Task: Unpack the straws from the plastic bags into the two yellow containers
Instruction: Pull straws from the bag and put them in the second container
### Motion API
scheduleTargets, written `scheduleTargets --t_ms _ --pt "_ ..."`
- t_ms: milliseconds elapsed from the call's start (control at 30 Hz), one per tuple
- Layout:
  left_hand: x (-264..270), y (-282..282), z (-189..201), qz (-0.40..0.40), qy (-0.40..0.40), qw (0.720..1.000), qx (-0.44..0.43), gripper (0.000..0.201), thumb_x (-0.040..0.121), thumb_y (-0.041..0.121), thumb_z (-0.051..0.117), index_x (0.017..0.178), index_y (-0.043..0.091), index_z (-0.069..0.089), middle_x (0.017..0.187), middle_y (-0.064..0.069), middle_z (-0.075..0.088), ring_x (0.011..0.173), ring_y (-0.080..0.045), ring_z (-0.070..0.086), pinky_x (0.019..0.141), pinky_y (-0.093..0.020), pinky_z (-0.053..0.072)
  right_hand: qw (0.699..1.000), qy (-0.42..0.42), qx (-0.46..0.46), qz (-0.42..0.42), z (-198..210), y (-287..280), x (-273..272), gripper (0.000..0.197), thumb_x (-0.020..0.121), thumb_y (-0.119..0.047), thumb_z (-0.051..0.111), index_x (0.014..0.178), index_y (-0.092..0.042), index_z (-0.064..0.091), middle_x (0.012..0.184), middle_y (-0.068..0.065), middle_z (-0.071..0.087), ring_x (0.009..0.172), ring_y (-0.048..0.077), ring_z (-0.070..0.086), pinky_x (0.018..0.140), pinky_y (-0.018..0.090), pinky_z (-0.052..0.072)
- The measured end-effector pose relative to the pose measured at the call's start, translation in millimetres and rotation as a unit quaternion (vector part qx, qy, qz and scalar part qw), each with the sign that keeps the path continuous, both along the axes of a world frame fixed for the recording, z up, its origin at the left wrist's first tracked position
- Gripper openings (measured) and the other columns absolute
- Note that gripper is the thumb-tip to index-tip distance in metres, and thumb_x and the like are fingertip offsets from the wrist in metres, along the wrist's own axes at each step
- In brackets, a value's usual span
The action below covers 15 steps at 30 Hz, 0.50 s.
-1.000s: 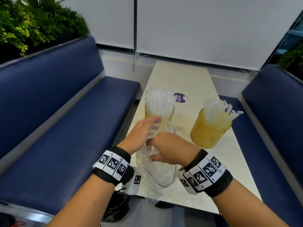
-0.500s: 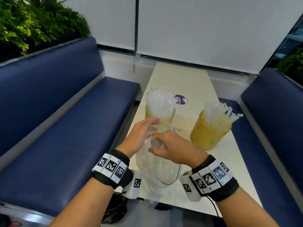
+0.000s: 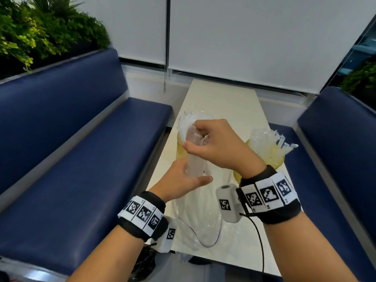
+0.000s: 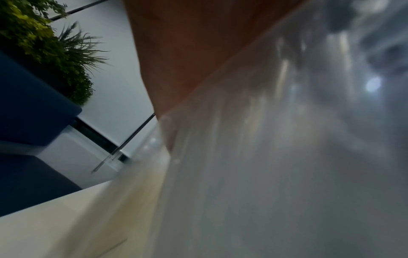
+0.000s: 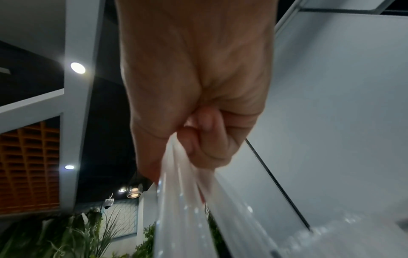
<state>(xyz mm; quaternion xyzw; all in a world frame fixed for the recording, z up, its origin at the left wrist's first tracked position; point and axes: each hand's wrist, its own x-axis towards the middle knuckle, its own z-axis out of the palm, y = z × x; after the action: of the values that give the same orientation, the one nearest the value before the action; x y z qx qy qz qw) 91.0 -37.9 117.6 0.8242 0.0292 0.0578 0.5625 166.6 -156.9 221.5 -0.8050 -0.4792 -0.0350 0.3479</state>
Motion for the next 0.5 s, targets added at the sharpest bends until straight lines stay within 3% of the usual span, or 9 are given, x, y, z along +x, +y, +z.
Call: scheduleTargets --t_ms 67,100,167,233,300,367,433,500 --pt "1 -1 2 0.01 -0.019 1.0 -0.004 0.032 0.085 0.04 0.075 0.107 0.018 0.067 0.096 -0.004 0.074 0.087 -0.022 0.07 0.077 -0.044 0.058 0.998 0.03 0.05 -0.028 -6 3 -1 0.026 0.081 -0.032 0.079 0.069 -0.019 0.061 0.062 -0.004 0.056 0.056 0.009 0.05 0.057 0.023 0.045" --pt "1 -2 2 0.011 -0.028 1.0 -0.004 0.027 0.087 0.035 0.073 0.107 0.017 0.067 0.097 -0.005 0.074 0.088 -0.022 0.07 0.077 -0.043 0.058 0.995 0.054 0.071 -0.043 -11 4 -2 0.024 0.079 -0.035 0.081 0.074 -0.016 0.066 0.066 -0.004 0.061 0.059 0.009 0.054 0.06 0.026 0.049" --pt "1 -6 5 0.011 -0.067 0.998 0.004 0.024 0.092 0.019 0.069 0.115 0.02 0.063 0.104 0.0 0.072 0.094 -0.012 0.069 0.081 -0.032 0.058 0.989 0.103 0.09 -0.059 -22 3 -3 0.034 0.075 -0.046 0.083 0.08 -0.015 0.069 0.074 -0.002 0.066 0.066 0.01 0.06 0.066 0.033 0.055" --pt "3 -11 9 0.023 -0.124 0.992 0.024 0.033 0.092 0.005 0.066 0.12 0.019 0.057 0.105 0.009 0.066 0.097 0.001 0.065 0.081 -0.017 0.055 0.988 0.125 0.066 -0.061 -33 3 -6 0.046 0.069 -0.058 0.082 0.084 -0.017 0.069 0.08 -0.002 0.069 0.074 0.012 0.067 0.071 0.04 0.057" --pt "4 -14 10 0.033 -0.137 0.989 0.033 0.032 0.091 -0.005 0.064 0.12 0.005 0.055 0.097 0.009 0.061 0.089 0.005 0.064 0.074 -0.009 0.05 0.99 0.117 0.039 -0.072 -43 4 -13 0.048 0.068 -0.058 0.082 0.084 -0.016 0.068 0.079 -0.002 0.07 0.075 0.015 0.069 0.069 0.042 0.057" --pt "7 -14 6 0.035 -0.135 0.99 0.003 0.036 0.089 -0.003 0.068 0.123 0.001 0.057 0.097 0.005 0.065 0.092 0.003 0.067 0.076 -0.014 0.053 0.991 0.077 0.05 -0.098 -51 7 -15 0.038 0.075 -0.046 0.08 0.081 -0.01 0.067 0.075 0.002 0.068 0.072 0.019 0.067 0.067 0.042 0.056" --pt "8 -13 2 0.047 -0.112 0.992 -0.017 0.039 0.085 0.007 0.075 0.122 0.012 0.062 0.101 0.005 0.072 0.097 -0.003 0.07 0.08 -0.024 0.058 0.989 0.055 0.074 -0.116 -51 10 -15 0.026 0.083 -0.031 0.074 0.078 -0.007 0.066 0.071 0.005 0.067 0.069 0.021 0.066 0.065 0.043 0.055" --pt "8 -12 -1 0.045 -0.078 0.996 -0.026 0.033 0.083 0.015 0.081 0.113 0.016 0.067 0.097 0.004 0.074 0.091 -0.005 0.072 0.077 -0.026 0.058 0.987 0.059 0.087 -0.119 -44 10 -14 0.022 0.088 -0.029 0.068 0.083 -0.008 0.068 0.071 0.004 0.068 0.068 0.019 0.067 0.065 0.042 0.058"
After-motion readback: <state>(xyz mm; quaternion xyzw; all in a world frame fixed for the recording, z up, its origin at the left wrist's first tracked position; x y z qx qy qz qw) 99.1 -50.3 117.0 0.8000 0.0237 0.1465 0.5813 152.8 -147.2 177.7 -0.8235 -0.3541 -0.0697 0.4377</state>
